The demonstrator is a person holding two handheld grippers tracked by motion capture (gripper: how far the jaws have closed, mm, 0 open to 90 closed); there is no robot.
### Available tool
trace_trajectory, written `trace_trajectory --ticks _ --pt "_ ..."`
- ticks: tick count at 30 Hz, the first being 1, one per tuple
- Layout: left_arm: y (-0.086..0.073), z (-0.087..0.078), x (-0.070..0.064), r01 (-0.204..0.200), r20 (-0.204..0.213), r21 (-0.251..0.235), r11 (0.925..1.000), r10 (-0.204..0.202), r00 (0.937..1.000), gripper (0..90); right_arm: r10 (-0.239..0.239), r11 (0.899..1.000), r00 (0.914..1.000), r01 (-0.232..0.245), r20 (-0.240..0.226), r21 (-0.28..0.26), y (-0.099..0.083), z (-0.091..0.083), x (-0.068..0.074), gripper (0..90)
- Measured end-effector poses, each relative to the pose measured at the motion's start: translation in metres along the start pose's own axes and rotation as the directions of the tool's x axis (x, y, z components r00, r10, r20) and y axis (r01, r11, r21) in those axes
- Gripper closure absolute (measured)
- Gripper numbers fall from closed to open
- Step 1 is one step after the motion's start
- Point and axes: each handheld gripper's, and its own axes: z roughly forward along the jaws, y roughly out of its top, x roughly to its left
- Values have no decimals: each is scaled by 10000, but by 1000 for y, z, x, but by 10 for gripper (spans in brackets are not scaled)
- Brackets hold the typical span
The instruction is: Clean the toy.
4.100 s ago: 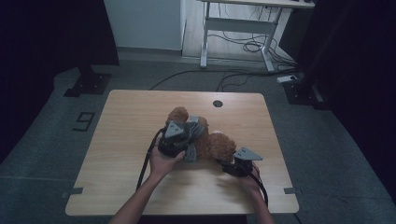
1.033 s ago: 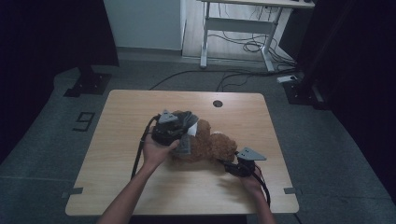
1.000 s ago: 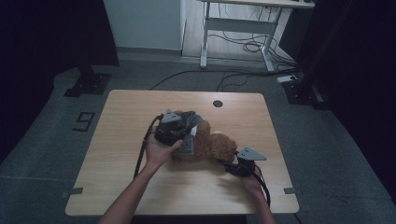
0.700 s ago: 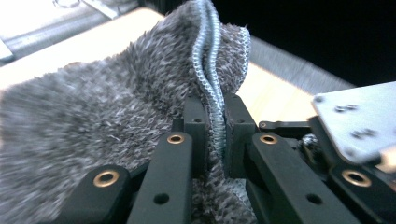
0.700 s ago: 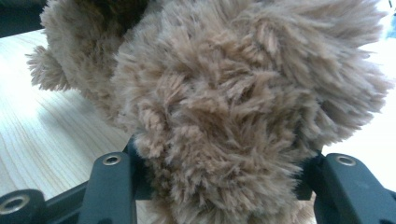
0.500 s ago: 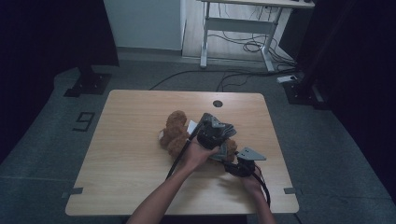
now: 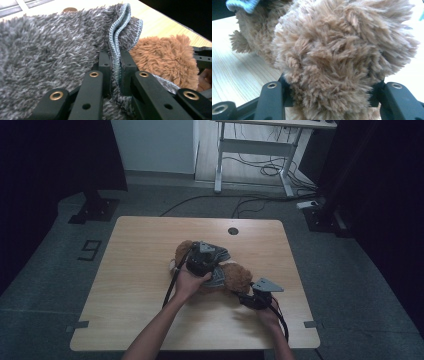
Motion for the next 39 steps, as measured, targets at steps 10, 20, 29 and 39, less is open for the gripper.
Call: trace_trajectory --ticks 10,20,29,39 --pt "-19 -21 37 452 -912 291 9986 -423 9949 819 100 9999 9999 -100 -76 19 -2 -2 -2 435" --pt "-56 -48 96 1418 -1957 510 9886 -1294 9721 816 229 9997 9997 -230 -129 -7 -2 -1 -3 435" --pt "-15 -50 31 -310 -558 -337 9990 291 9980 814 262 9997 9996 -262 -121 6 -2 -2 -3 434" --pt "6 13 12 352 240 618 9975 -367 9990 811 232 9997 9996 -231 -163 9 -2 -2 -2 432"
